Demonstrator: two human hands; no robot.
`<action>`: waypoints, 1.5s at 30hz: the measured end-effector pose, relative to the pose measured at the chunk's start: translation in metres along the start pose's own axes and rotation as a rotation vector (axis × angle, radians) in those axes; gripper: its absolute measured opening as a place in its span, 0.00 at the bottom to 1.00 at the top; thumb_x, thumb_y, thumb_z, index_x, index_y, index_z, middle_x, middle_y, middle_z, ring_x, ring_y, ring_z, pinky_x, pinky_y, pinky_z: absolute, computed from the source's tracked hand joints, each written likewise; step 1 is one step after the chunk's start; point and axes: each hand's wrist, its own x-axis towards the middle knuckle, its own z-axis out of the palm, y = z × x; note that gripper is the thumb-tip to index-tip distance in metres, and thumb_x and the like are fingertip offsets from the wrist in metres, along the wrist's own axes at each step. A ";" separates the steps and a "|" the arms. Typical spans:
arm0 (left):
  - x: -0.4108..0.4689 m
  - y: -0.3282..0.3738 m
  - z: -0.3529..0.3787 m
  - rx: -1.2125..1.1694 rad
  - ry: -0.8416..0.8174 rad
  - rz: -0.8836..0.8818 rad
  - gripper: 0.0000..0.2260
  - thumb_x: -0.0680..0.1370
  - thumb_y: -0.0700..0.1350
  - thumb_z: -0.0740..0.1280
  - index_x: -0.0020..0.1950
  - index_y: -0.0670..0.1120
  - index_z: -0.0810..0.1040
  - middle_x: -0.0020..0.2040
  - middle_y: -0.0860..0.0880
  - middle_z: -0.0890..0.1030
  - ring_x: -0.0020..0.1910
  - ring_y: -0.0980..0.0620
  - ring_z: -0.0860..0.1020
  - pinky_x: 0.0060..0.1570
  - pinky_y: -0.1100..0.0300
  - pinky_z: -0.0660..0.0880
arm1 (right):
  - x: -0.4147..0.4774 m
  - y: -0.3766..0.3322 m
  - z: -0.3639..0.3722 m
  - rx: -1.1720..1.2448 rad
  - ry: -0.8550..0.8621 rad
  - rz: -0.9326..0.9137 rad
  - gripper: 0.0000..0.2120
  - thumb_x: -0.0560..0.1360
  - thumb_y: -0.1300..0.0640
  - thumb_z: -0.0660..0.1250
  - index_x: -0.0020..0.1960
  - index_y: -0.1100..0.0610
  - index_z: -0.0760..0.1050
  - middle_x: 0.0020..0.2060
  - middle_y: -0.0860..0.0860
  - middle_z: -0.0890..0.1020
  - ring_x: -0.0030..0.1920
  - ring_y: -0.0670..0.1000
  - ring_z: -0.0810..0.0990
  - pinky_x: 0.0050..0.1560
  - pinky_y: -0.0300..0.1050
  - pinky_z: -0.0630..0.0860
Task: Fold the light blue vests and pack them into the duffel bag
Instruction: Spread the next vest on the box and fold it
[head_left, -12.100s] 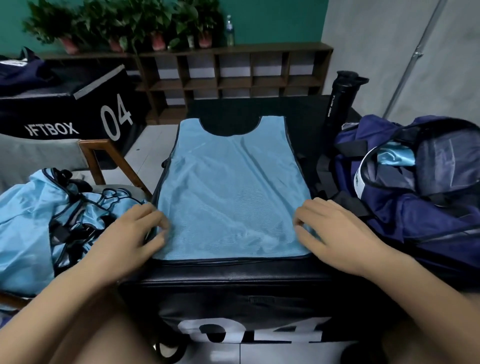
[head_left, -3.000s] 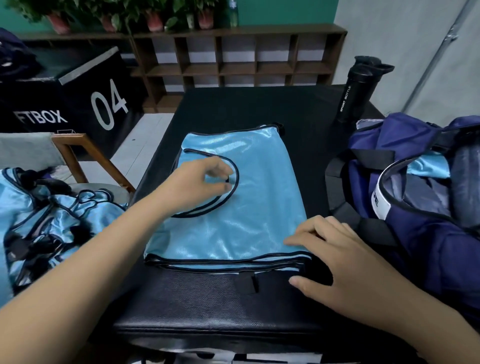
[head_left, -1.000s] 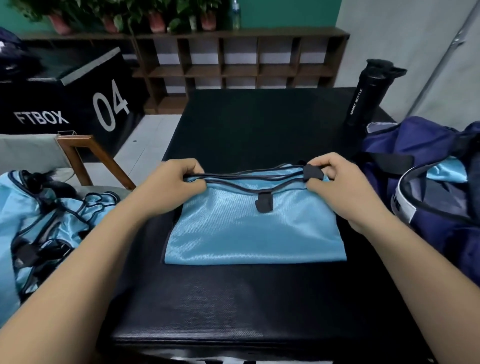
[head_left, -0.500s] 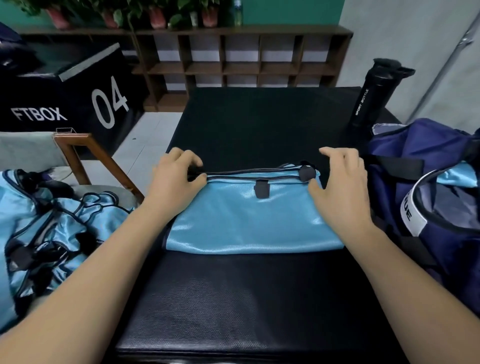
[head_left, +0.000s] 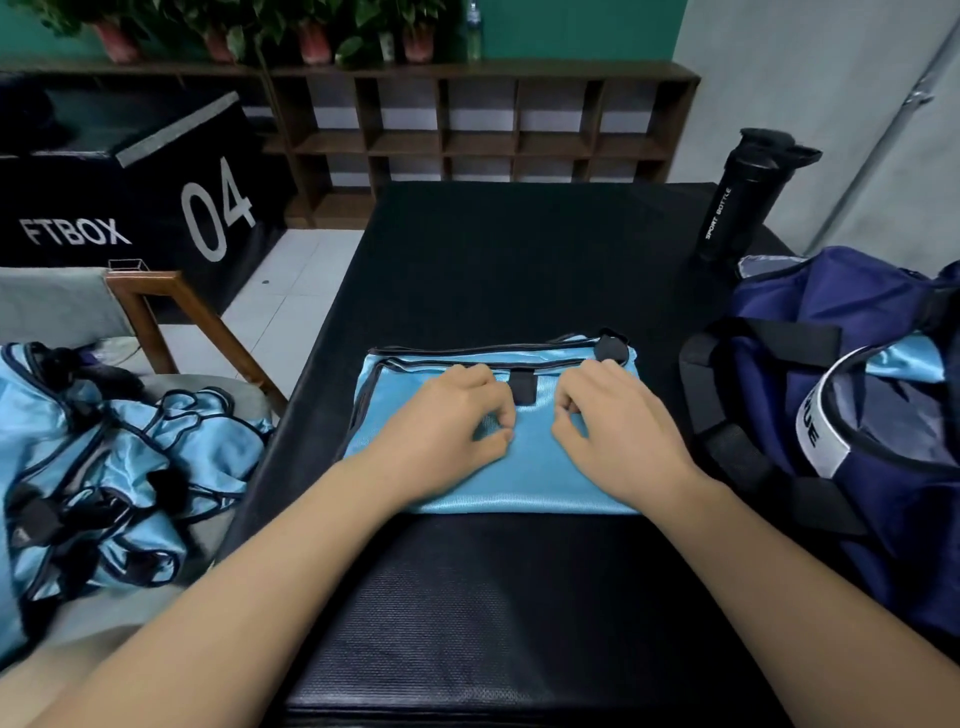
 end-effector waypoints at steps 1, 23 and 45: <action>0.000 -0.001 0.003 -0.007 0.008 -0.003 0.04 0.78 0.49 0.73 0.50 0.55 0.79 0.50 0.57 0.76 0.52 0.53 0.73 0.57 0.49 0.74 | 0.001 0.001 0.001 -0.014 0.001 -0.011 0.06 0.78 0.56 0.69 0.47 0.52 0.72 0.44 0.45 0.72 0.45 0.50 0.69 0.49 0.46 0.69; -0.002 -0.015 -0.007 0.044 -0.095 -0.253 0.32 0.79 0.66 0.67 0.82 0.62 0.64 0.84 0.59 0.62 0.85 0.55 0.53 0.83 0.49 0.52 | 0.006 0.005 0.004 -0.073 -0.088 0.155 0.35 0.84 0.38 0.58 0.86 0.48 0.52 0.85 0.52 0.60 0.85 0.51 0.51 0.84 0.55 0.45; -0.018 -0.087 -0.070 0.000 0.079 -0.727 0.19 0.74 0.61 0.77 0.50 0.48 0.78 0.48 0.51 0.80 0.46 0.52 0.78 0.38 0.58 0.70 | -0.001 -0.171 0.025 0.028 -0.141 -0.181 0.20 0.76 0.36 0.66 0.51 0.53 0.74 0.47 0.50 0.72 0.50 0.55 0.71 0.53 0.52 0.73</action>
